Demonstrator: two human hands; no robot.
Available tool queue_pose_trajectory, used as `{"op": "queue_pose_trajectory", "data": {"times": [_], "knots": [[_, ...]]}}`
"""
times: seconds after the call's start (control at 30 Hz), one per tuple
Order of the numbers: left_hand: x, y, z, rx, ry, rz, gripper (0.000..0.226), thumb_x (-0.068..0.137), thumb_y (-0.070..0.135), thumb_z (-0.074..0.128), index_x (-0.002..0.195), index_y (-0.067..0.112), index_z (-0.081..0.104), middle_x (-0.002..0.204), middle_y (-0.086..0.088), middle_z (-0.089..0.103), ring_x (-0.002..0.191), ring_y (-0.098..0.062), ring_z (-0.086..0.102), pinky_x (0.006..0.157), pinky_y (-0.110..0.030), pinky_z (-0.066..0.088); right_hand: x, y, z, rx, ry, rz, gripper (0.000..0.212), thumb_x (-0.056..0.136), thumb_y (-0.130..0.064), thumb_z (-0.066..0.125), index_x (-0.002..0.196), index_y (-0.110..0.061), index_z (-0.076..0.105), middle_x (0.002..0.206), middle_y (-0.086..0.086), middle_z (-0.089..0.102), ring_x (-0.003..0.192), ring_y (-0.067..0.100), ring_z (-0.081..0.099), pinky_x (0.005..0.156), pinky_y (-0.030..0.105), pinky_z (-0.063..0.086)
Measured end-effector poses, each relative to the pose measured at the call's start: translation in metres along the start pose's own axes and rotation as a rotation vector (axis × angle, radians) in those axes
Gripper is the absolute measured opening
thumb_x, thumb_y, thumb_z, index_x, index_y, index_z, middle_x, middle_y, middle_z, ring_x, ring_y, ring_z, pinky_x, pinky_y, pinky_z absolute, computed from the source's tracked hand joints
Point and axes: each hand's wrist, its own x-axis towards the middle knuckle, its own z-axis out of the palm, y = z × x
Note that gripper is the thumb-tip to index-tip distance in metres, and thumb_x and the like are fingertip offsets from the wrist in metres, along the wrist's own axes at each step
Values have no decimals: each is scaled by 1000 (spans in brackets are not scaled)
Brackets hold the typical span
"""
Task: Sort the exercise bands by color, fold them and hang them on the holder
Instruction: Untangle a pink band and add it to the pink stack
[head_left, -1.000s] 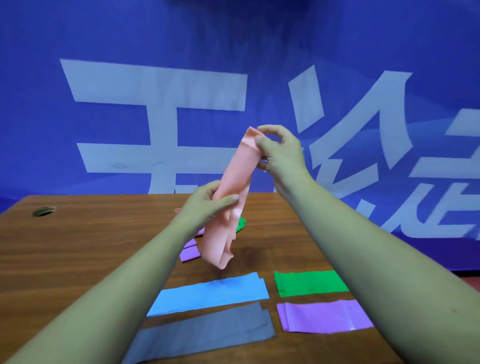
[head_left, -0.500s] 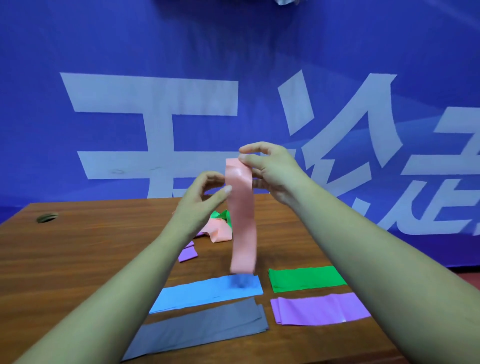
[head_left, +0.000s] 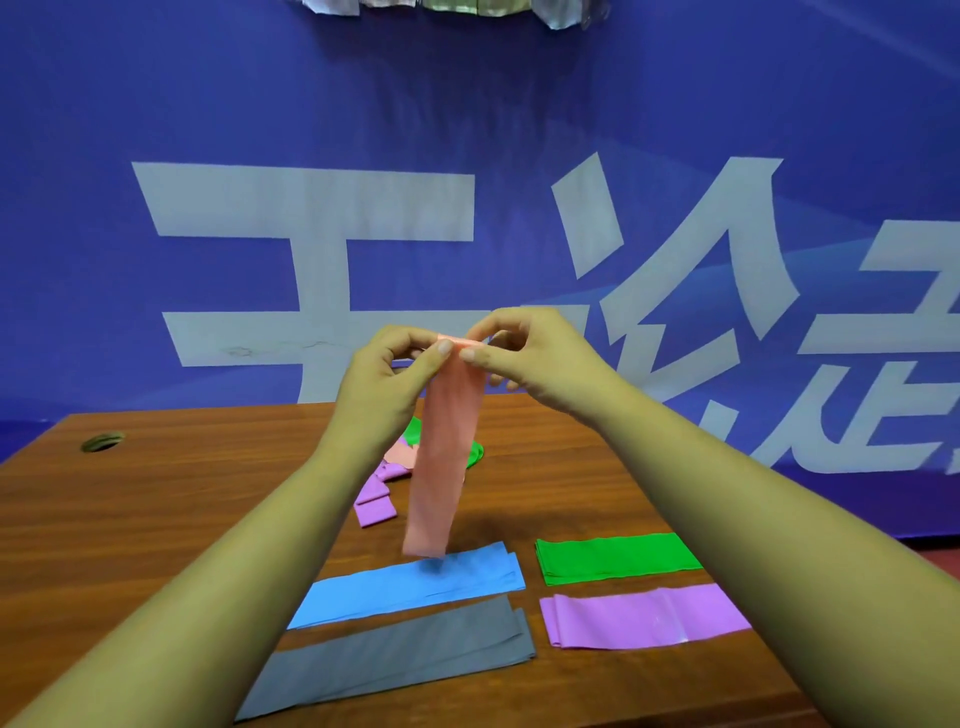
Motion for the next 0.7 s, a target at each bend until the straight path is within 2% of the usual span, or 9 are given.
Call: {"op": "queue_pose_trajectory", "data": {"times": [0.07, 0.13, 0.17, 0.27, 0.4, 0.47, 0.53, 0.6, 0.7], "knots": [[0, 1, -3, -15, -8, 15, 13, 91, 26, 66, 94, 14, 71, 97, -1, 69, 86, -3, 61, 75, -10, 46, -1, -3, 0, -112, 40, -77, 13, 90, -24, 68, 94, -13, 74, 68, 0, 61, 58, 0, 50, 57, 13, 42], [-2, 4, -4, -85, -30, -1, 13, 91, 24, 66, 92, 11, 69, 91, 2, 69, 82, 0, 62, 73, -11, 47, 1, -7, 0, -182, 75, -121, 14, 91, -25, 67, 92, -13, 75, 75, 0, 64, 62, 0, 52, 58, 10, 41], [-4, 4, -4, -126, -52, -16, 12, 91, 22, 67, 91, 10, 68, 86, 4, 68, 80, -1, 62, 71, -12, 48, 2, -8, 1, -158, 82, -113, 14, 91, -24, 66, 92, -13, 75, 79, 2, 67, 65, 4, 55, 61, 12, 44], [-6, 3, -5, -185, -95, -50, 7, 90, 17, 67, 86, 13, 64, 68, 10, 63, 70, -4, 60, 67, -19, 49, 8, -9, 4, -37, 59, -59, 14, 92, -21, 65, 92, -8, 73, 84, 13, 71, 71, 23, 64, 68, 36, 56], [-8, -2, -7, -220, -120, -94, 7, 90, 20, 68, 87, 19, 61, 72, -14, 62, 76, -24, 62, 76, -44, 53, 6, -8, 11, -86, -15, -26, 24, 91, -34, 67, 86, -10, 72, 77, 7, 72, 65, 14, 60, 61, 37, 54], [-11, -5, -4, -287, -142, -165, 17, 90, 17, 69, 98, 18, 54, 78, -17, 67, 76, -22, 66, 75, -41, 54, 7, -7, 11, -55, 0, 9, 22, 92, -29, 66, 85, -9, 71, 75, 8, 69, 63, 14, 59, 58, 34, 52], [-16, -8, 0, -369, -229, -289, 35, 84, 19, 73, 109, 15, 50, 81, -12, 71, 69, -21, 66, 64, -32, 54, 9, -4, 9, 82, 43, 51, 15, 92, -20, 65, 87, -6, 69, 79, 10, 67, 69, 18, 62, 64, 37, 57], [-23, -14, 4, -346, -369, -358, 37, 82, 17, 75, 113, 10, 56, 87, -10, 74, 71, -22, 69, 64, -30, 55, 12, 2, 3, 193, 109, 107, 15, 92, -15, 64, 90, -1, 68, 82, 10, 66, 76, 20, 64, 71, 41, 59], [-34, -29, 6, -288, -541, -429, 37, 79, 20, 77, 111, 5, 67, 94, -14, 74, 75, -20, 68, 69, -31, 55, 14, 22, -10, 351, 216, 226, 12, 93, -14, 63, 87, -4, 66, 82, 8, 65, 77, 20, 64, 68, 34, 60]]}}
